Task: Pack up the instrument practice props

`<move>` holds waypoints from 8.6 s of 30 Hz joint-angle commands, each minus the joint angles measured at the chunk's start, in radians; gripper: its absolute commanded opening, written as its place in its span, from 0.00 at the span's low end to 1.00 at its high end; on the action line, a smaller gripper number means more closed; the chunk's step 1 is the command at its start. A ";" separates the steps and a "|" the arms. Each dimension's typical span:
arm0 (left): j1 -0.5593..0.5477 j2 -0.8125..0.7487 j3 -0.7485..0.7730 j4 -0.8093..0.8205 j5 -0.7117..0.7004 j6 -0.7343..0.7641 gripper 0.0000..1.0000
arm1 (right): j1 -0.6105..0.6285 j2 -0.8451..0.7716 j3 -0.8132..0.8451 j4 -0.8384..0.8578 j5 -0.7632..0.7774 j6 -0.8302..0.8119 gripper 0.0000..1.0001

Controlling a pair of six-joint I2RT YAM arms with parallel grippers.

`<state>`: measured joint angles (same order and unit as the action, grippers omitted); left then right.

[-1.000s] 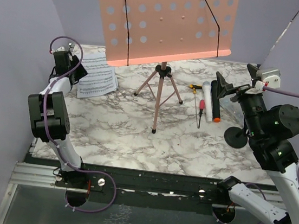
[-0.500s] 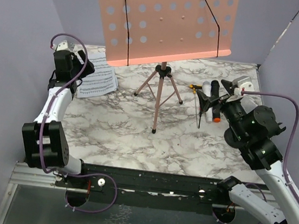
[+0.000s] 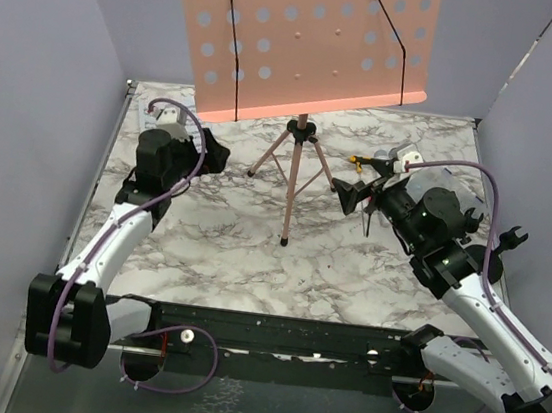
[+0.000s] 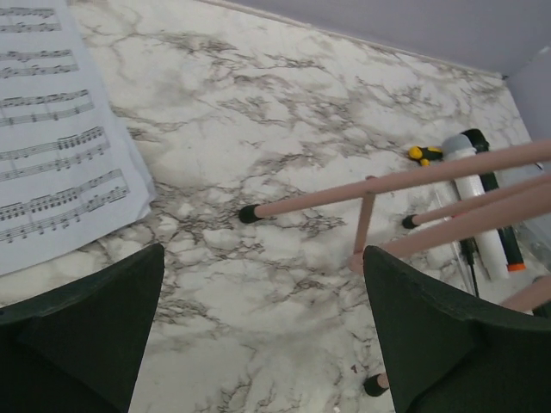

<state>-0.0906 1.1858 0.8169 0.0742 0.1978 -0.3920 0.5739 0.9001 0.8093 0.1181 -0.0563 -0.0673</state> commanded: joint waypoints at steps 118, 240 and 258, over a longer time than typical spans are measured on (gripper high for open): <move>-0.161 0.194 -0.191 0.762 0.386 0.053 0.92 | 0.014 0.784 0.281 0.985 -0.025 -0.022 0.27; -0.519 0.304 0.231 0.973 0.143 0.076 0.74 | 0.014 0.391 -0.156 0.676 -0.286 0.162 0.08; -0.530 0.310 0.229 0.930 0.139 0.112 0.06 | 0.014 0.306 -0.189 0.601 -0.223 0.147 0.46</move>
<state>-0.6342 1.5002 1.0416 1.0439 0.3893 -0.2989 0.5766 1.2228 0.6945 0.9318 -0.2634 0.0837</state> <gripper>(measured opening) 0.182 0.384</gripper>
